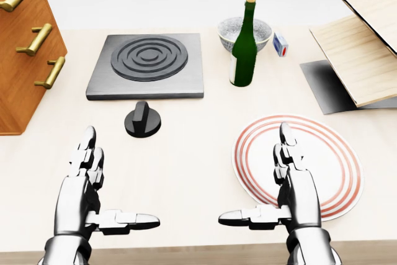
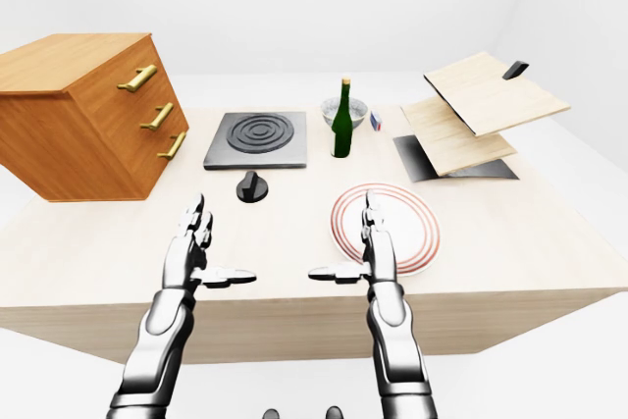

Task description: Turn on the stove.

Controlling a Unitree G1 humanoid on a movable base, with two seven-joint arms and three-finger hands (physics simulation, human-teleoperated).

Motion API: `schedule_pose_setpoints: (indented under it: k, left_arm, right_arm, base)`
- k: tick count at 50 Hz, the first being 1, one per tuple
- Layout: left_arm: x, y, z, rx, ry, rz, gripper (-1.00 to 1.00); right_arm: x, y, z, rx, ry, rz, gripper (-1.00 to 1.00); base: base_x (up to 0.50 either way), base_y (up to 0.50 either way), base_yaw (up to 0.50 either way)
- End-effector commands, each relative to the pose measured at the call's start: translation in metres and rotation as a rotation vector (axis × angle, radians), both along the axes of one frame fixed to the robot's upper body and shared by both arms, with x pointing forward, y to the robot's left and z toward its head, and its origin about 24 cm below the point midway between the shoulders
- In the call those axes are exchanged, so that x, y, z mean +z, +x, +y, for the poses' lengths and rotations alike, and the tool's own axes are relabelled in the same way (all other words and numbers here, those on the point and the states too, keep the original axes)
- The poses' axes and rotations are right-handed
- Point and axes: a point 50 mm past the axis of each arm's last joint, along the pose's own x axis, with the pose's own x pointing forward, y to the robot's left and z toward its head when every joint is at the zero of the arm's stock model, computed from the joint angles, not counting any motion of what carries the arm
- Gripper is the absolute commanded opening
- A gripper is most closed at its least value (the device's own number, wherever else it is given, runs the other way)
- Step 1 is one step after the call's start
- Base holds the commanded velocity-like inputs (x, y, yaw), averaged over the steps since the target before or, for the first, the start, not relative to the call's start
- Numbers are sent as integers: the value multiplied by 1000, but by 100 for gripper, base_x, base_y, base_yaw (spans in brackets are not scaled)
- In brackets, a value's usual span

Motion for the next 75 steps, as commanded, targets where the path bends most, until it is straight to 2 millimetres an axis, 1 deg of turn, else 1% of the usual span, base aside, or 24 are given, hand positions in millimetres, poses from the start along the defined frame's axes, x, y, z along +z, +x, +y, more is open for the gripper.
schedule_pose_setpoints:
  k: [1, 7, 20, 24, 25, 30, 44, 57, 61, 66, 71, 74, 75]
  left_arm:
    - [-1, 3, 7, 28, 31, 18, 100]
    - [-4, 4, 8, 25, 36, 16, 100]
    - [-3, 3, 8, 18, 29, 19, 100]
    - [-5, 3, 9, 19, 26, 20, 100]
    - [-4, 3, 9, 20, 25, 20, 100]
    - [-5, 3, 9, 21, 22, 22, 100]
    - [-2, 5, 14, 52, -2, 24, 100]
    - [-5, 7, 17, 65, -14, 29, 100]
    - [-3, 7, 17, 68, -15, 29, 100]
    - [3, 11, 23, 86, 7, 3, 100]
    - [3, 10, 21, 83, 5, 5, 100]
    - [1, 10, 21, 82, 5, 6, 100]
    - [1, 10, 21, 81, 5, 6, 100]
  right_arm:
    - [-3, 2, -7, -19, 3, 30, 100]
    - [-4, 2, -7, -17, 3, 31, 100]
    - [-4, 2, -5, -5, -2, 29, 100]
    - [-2, 0, -3, 34, 0, 19, 100]
    - [0, -3, -1, 69, 8, -6, 100]
    - [-2, -2, -2, 56, -12, 3, 100]
    - [-2, -2, -2, 58, -13, 3, 100]
    - [-2, -3, -1, 63, -15, 4, 100]
    - [-2, -3, 1, 67, -14, 6, 100]
    - [-1, -3, 1, 52, -23, 4, 100]
    - [-2, -3, 1, 51, -25, 7, 100]
    - [-1, -3, 3, 81, -13, 9, 100]
    - [1, -6, 5, 124, 1, -5, 100]
  base:
    - [0, 0, 0]
    - [0, 0, 0]
    - [0, 0, 0]
    - [0, 0, 0]
    - [17, 0, 0]
    - [48, -12, 0]
    - [50, -12, 0]
    - [50, -12, 0]
    - [50, -5, 0]
    - [5, 0, 0]
    - [0, 0, 0]
    - [0, 0, 0]
    - [0, 0, 0]
